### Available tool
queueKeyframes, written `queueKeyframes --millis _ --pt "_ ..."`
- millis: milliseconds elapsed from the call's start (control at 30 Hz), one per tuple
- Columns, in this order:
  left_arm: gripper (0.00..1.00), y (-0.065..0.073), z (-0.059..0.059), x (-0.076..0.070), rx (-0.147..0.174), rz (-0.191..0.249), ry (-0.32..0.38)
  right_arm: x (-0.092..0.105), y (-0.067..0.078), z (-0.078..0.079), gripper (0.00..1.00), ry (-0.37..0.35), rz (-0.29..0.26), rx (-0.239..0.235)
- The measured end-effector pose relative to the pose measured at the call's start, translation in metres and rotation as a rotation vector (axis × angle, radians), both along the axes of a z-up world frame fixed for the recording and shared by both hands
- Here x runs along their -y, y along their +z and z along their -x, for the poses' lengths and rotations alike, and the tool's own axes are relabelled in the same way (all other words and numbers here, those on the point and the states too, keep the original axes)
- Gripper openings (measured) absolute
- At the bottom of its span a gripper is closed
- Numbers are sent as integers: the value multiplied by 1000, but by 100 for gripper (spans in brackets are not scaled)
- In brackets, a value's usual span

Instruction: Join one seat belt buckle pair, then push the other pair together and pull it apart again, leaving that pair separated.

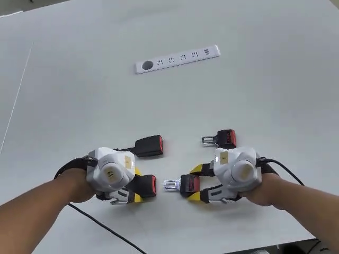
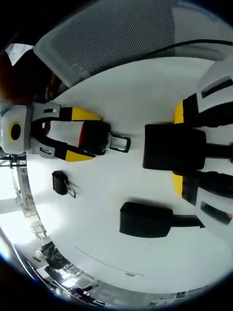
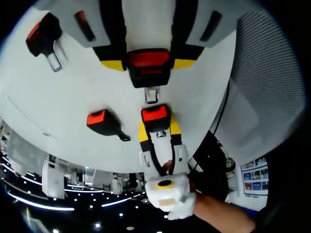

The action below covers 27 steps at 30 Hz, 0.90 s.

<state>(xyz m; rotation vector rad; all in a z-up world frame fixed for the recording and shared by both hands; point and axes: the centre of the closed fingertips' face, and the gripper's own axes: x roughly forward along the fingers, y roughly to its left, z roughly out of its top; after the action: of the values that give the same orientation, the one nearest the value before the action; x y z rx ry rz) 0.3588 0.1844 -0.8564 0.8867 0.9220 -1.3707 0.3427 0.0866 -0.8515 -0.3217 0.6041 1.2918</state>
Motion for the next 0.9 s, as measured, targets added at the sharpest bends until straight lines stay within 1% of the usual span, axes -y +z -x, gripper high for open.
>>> queueKeyframes --millis 100,233,267,333,400,467,500,633,733,900 --pt "36 0 0 0 2 0 -7 -11 2 -3 35 10 -10 2" --pt "36 0 0 0 2 -5 -20 -20 3 -5 35 11 -15 -7" --pt "36 0 1 -1 2 -9 -28 -19 3 -6 35 19 -11 -2" --pt "36 0 1 -1 3 -11 -40 -18 3 -7 35 30 -10 -7" --pt "36 0 1 -1 4 -17 -51 -18 2 -6 35 46 6 -2" --pt "36 0 1 -1 7 -20 -59 -21 2 -7 35 49 11 -8" --pt "35 0 1 -1 5 -20 -58 -24 2 -5 35 59 13 -6" --pt "35 0 1 -1 6 -24 -70 -33 0 -5 35 59 20 -1" --pt "36 -1 1 0 8 -25 -76 -31 0 -6 35 59 13 -3" --pt "35 -1 2 1 16 -39 -102 -34 -1 -6 34 71 29 -4"
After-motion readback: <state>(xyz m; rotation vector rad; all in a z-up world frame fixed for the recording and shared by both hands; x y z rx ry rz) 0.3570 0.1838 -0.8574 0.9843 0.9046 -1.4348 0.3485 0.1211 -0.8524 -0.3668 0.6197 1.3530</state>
